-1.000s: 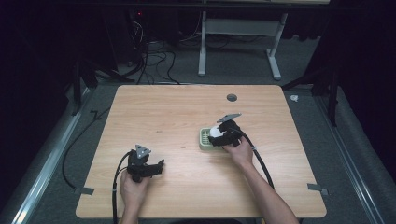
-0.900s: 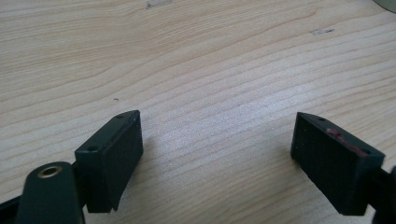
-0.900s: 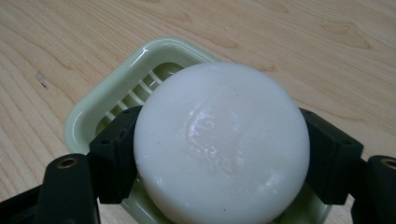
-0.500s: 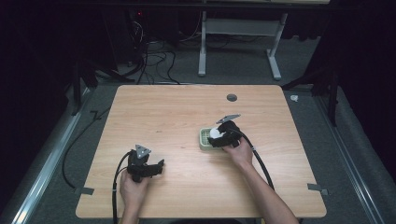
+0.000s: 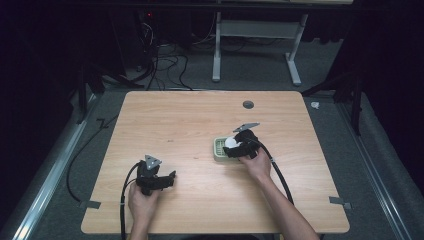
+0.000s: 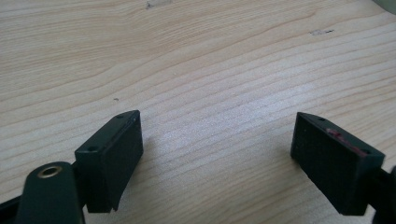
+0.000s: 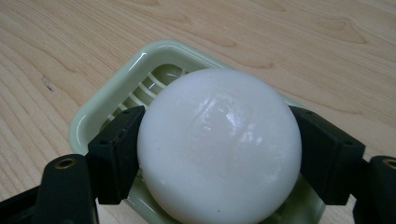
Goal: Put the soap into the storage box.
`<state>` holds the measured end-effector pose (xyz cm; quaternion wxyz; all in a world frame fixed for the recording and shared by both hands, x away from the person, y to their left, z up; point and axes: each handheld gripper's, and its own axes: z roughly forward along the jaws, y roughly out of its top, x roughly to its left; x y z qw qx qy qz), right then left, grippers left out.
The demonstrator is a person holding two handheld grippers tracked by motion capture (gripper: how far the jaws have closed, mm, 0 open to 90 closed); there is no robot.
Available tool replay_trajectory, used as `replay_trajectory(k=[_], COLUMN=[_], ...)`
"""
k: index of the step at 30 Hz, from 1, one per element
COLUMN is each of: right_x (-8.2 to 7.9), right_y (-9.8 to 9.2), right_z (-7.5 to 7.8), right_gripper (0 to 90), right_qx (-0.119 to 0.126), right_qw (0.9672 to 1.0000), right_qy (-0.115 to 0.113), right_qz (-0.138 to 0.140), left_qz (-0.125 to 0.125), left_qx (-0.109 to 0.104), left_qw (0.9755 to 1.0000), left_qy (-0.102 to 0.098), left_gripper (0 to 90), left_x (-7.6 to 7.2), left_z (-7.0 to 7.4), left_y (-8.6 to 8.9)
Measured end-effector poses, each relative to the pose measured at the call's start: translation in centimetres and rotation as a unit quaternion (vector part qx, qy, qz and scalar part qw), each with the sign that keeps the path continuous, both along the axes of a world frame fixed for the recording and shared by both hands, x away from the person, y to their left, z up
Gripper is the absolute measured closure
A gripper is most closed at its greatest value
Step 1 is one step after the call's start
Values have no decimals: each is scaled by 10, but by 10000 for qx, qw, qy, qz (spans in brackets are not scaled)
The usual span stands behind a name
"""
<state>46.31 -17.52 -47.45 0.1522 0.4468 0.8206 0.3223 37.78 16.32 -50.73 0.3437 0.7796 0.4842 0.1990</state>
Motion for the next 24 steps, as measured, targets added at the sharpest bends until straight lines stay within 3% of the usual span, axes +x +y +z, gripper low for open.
replay_trajectory(k=[24], right_x=[-14], right_y=[-17], right_z=[29], right_gripper=[243], right_qx=[329], right_qw=[9985], right_qy=[-437], right_qz=[-35], left_qz=[-8], left_qx=[10], left_qw=[10000], left_qy=[2], left_gripper=[173], left_x=[0], left_z=[0], left_y=[0])
